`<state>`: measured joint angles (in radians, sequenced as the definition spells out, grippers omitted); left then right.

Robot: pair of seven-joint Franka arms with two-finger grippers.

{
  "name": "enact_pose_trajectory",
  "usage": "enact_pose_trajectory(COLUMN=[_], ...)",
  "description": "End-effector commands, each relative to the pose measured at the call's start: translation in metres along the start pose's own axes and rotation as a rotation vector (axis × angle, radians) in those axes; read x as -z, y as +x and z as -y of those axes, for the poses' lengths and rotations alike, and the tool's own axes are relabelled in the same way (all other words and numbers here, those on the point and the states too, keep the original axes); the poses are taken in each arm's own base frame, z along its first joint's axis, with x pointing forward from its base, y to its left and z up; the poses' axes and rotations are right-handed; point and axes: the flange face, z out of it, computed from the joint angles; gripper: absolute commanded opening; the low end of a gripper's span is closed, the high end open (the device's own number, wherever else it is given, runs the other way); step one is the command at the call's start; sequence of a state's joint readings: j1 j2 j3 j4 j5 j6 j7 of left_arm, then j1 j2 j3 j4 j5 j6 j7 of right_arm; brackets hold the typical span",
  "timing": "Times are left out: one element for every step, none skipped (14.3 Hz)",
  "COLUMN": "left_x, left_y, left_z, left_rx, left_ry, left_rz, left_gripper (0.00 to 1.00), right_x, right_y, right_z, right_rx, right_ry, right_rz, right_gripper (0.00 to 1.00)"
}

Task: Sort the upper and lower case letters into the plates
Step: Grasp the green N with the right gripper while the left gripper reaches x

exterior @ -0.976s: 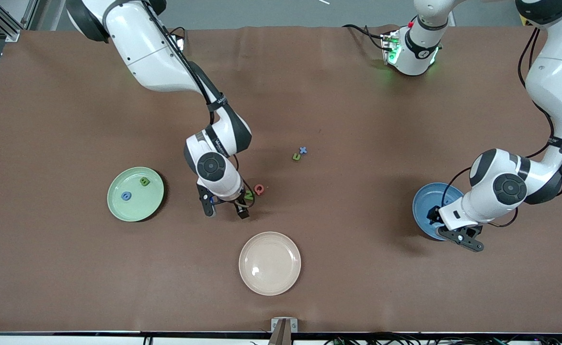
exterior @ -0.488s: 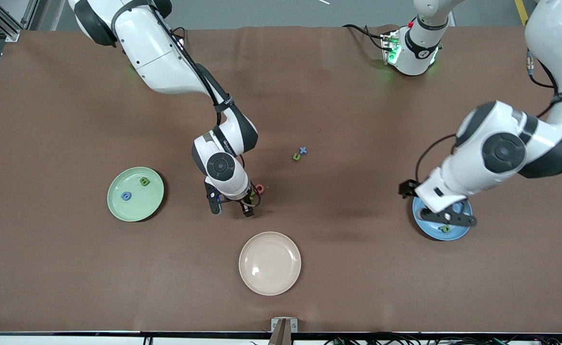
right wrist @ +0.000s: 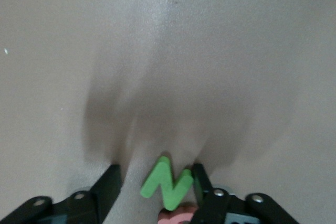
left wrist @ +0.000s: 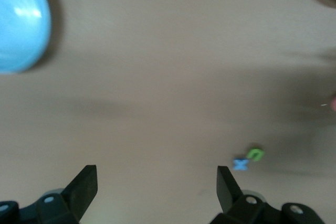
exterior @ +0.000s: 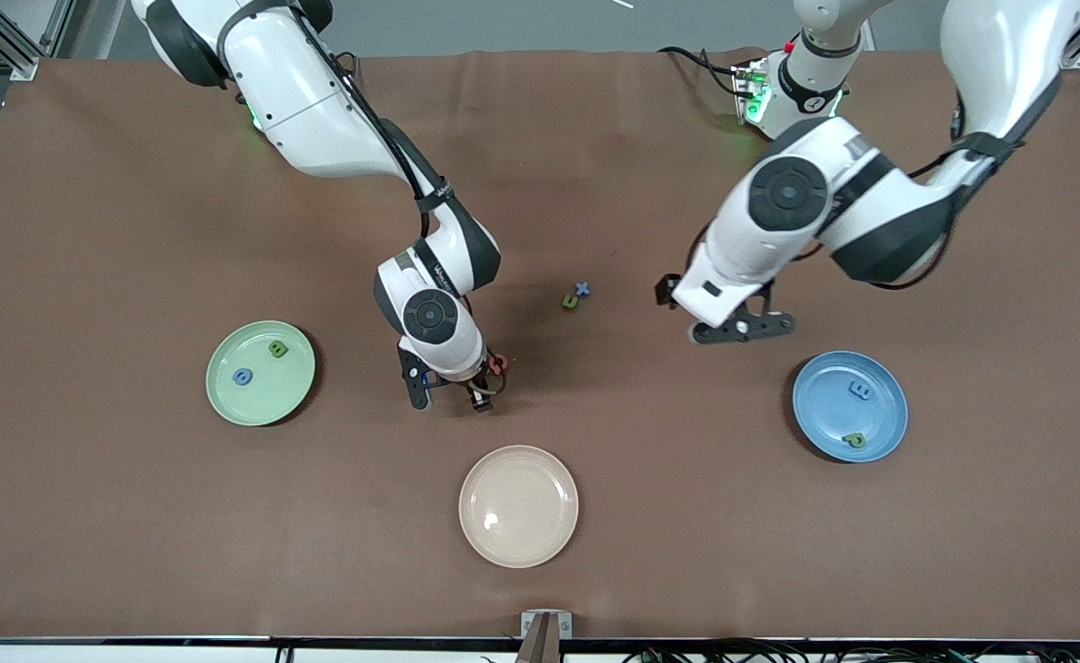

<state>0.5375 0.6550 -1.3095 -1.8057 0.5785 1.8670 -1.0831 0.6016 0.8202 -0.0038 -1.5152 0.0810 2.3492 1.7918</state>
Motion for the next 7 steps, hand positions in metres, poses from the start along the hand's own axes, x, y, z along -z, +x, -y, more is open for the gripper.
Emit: enact_pose_trajectory(left_x=[-0.037, -0.050, -0.066, -0.090, -0.108, -0.122, -0.139], left_y=[-0.037, -0.047, -0.061, -0.070, -0.074, -0.090, -0.099], left_z=[-0.022, -0.026, -0.031, -0.031, -0.034, -0.050, -0.060], left_rx=[0.048, 0.041, 0.024, 0.023, 0.026, 0.011, 0.014], left_ry=[-0.077, -0.096, -0.109, -0.105, -0.080, -0.059, -0.029], left_rz=[-0.009, -0.011, -0.025, -0.061, -0.089, -0.101, -0.111], left_gripper=[1.00, 1.00, 1.00, 1.00, 1.00, 1.00, 1.00], right_x=[-0.005, -0.003, -0.002, -0.002, 0.000, 0.002, 0.010], right_y=[-0.005, -0.002, 0.002, 0.005, 0.007, 0.013, 0.030], right_z=[-0.003, -0.002, -0.001, -0.001, -0.001, 0.001, 0.005], right_rx=[-0.011, -0.009, -0.014, -0.015, -0.006, -0.004, 0.011], right_ry=[-0.011, -0.008, -0.008, -0.016, -0.024, -0.024, -0.029], right_rz=[-0.001, -0.005, -0.004, -0.008, -0.012, -0.013, -0.012], right_gripper=[0.40, 0.29, 0.17, 0.05, 0.01, 0.00, 0.00])
